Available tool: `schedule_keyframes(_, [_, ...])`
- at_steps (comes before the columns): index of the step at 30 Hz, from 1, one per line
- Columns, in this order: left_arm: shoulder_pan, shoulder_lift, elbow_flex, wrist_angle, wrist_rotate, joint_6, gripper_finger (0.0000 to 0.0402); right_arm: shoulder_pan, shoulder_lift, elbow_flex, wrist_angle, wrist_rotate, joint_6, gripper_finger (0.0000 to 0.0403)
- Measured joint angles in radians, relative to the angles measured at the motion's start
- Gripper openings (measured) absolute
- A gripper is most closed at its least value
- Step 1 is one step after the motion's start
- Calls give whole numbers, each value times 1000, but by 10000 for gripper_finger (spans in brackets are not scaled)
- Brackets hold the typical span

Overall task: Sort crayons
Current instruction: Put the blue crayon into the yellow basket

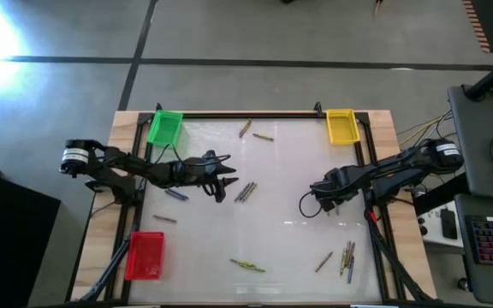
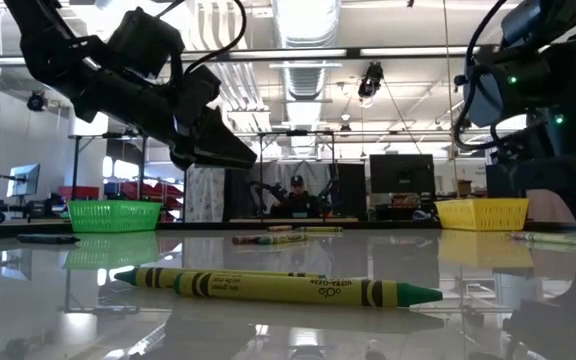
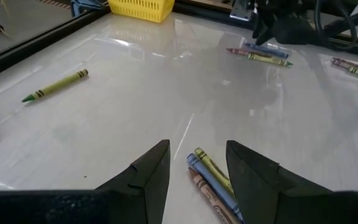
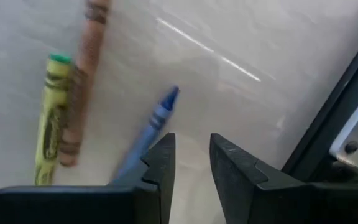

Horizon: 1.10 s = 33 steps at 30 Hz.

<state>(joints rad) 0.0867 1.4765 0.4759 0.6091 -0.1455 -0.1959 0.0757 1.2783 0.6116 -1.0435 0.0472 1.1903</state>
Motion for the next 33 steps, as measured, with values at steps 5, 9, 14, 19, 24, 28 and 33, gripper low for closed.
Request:
schedule_keyframes(5, [0,0,0,0,0,0,141,0,-49,8,-1,-5,7,107])
schedule_keyframes(9, [0,0,0,-4,0,0,141,0,-97,16,5,-4,26,118])
schedule_keyframes(14, [-1,0,0,-4,0,0,141,0,-117,10,82,1,65,131])
schedule_keyframes(19, [-3,-1,0,-5,0,0,141,0,-88,4,234,2,60,140])
schedule_keyframes(24, [-5,-1,-1,-8,0,0,141,0,-37,1,229,6,67,139])
schedule_keyframes(28, [-5,-1,-1,-11,0,0,141,0,20,3,235,6,67,134])
schedule_keyframes(33, [-6,-1,-1,-15,0,0,141,0,69,4,240,2,50,121])
